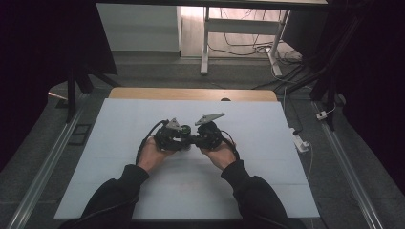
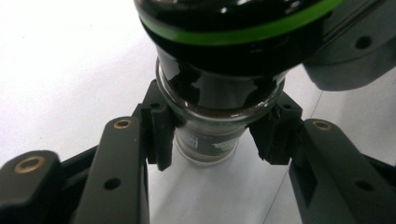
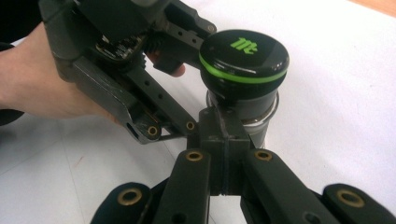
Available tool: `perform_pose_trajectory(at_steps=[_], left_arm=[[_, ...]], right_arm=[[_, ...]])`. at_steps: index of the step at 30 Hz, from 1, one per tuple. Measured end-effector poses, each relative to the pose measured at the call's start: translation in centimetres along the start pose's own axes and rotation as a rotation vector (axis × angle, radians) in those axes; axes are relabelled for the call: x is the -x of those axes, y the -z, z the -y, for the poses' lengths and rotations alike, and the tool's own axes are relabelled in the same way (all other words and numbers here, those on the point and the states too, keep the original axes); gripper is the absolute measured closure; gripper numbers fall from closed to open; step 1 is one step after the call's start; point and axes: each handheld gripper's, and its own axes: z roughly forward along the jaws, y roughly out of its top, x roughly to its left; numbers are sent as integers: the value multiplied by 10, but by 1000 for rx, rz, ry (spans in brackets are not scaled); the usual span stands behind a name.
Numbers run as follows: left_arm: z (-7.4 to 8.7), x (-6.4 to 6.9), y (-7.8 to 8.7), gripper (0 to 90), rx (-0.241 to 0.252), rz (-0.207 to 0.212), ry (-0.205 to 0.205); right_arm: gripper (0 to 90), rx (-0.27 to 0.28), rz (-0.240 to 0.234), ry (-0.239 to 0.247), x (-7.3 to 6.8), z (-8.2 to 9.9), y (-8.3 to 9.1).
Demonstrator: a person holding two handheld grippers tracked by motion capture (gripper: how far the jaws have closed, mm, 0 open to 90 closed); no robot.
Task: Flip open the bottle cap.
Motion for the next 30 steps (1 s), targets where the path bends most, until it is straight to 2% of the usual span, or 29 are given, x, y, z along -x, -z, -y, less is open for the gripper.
perform_pose_trajectory(at_steps=[16,20,30], left_arm=[[0,0,0,535,-4,0,-1],[-1,0,0,535,-13,-3,-12],[-1,0,0,535,-11,-4,-10]], right_arm=[[898,14,3,6,-2,-4,6],[898,31,2,4,-3,-5,8],[898,55,2,-8,-1,-10,9]])
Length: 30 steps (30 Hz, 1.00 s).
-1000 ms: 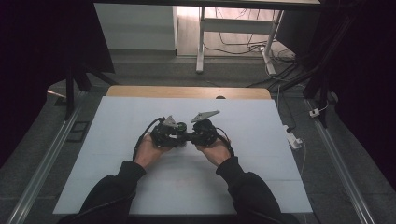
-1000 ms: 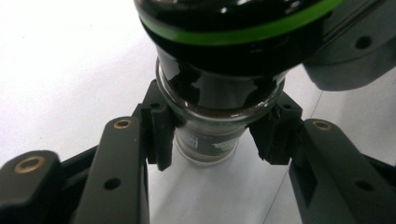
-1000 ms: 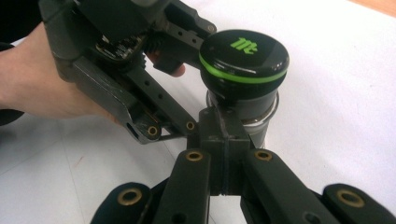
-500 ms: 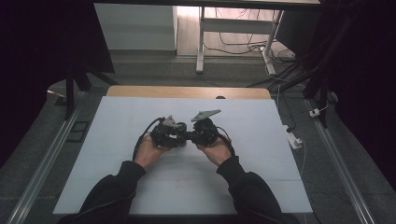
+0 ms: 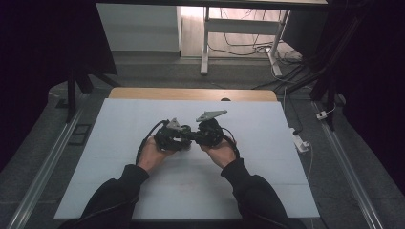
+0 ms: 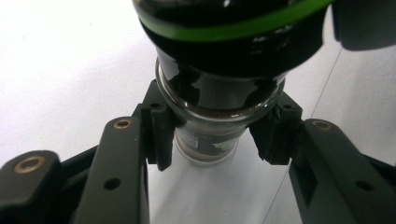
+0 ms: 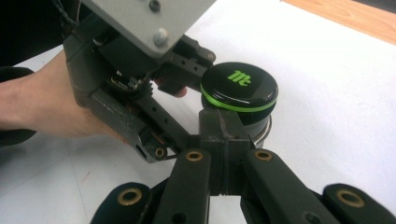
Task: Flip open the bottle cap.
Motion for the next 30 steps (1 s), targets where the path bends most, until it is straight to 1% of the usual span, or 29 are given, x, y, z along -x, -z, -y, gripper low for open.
perform_pose_trajectory(at_steps=[7,15,17,30], left_arm=[[0,1,0,535,7,-2,7],[1,0,0,535,5,-2,-3],[1,0,0,535,8,-2,4],[1,0,0,535,7,-3,1]], right_arm=[[898,11,5,6,1,-6,1],[898,20,11,-1,3,-11,1],[899,23,11,-3,4,-13,0],[898,27,12,-18,9,-20,-8]])
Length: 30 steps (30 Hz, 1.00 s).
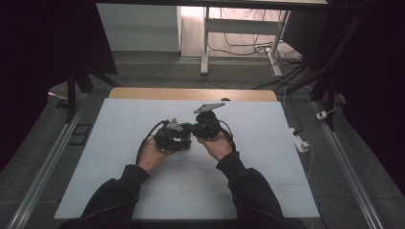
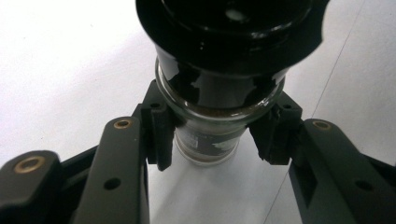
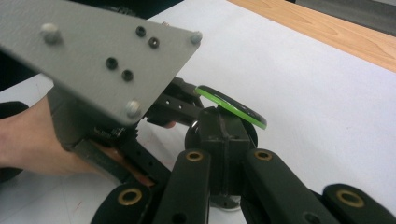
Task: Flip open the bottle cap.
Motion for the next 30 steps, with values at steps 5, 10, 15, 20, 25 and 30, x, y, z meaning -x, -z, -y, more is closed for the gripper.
perform_pose_trajectory(at_steps=[5,10,15,20,25,30], left_arm=[[0,0,0,535,1,1,-1],[1,1,0,534,7,-3,-2],[1,0,0,534,10,-2,-6],[2,0,0,530,13,-2,-16],[1,1,-1,503,-3,-18,-28],[1,1,3,418,7,-15,1]], right_arm=[[899,2,3,-5,3,-4,-5],[898,10,26,-36,10,-7,-8],[898,14,25,-51,14,-6,-7],[896,17,26,-40,12,-6,-5],[843,22,28,-22,8,-6,-1],[783,21,31,-8,4,-4,5]])
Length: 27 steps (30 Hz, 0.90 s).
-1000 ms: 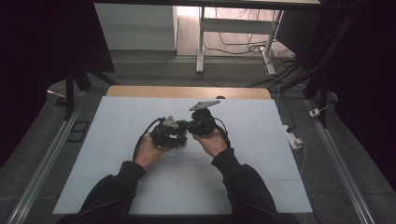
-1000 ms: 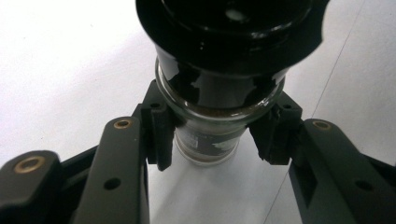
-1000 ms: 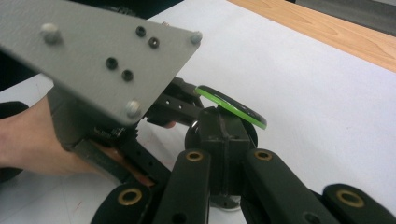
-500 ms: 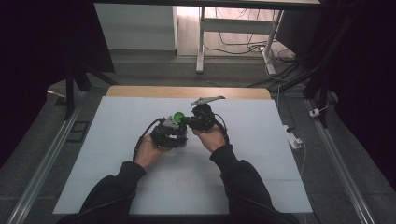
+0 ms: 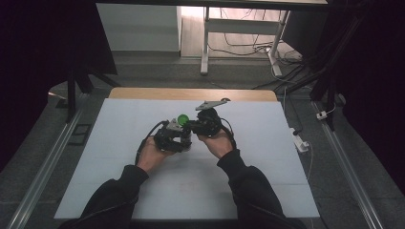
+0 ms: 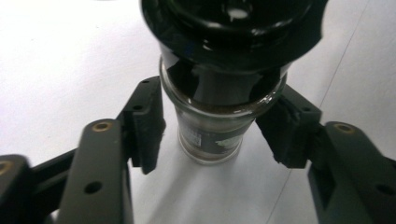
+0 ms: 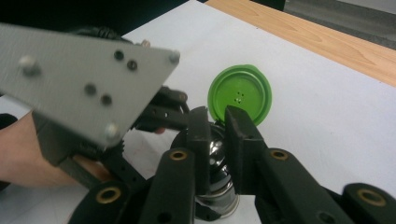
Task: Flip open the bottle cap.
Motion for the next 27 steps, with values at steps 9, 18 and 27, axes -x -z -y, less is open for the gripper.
perform_pose_trajectory(at_steps=[9,18,27], left_arm=[[3,1,16,275,7,39,87],[9,2,30,190,2,68,155],[21,8,51,145,-4,82,187]], right_arm=[[656,1,17,3,-3,4,15],[542,1,19,-11,-5,14,26],[412,-5,16,-15,-8,25,37]])
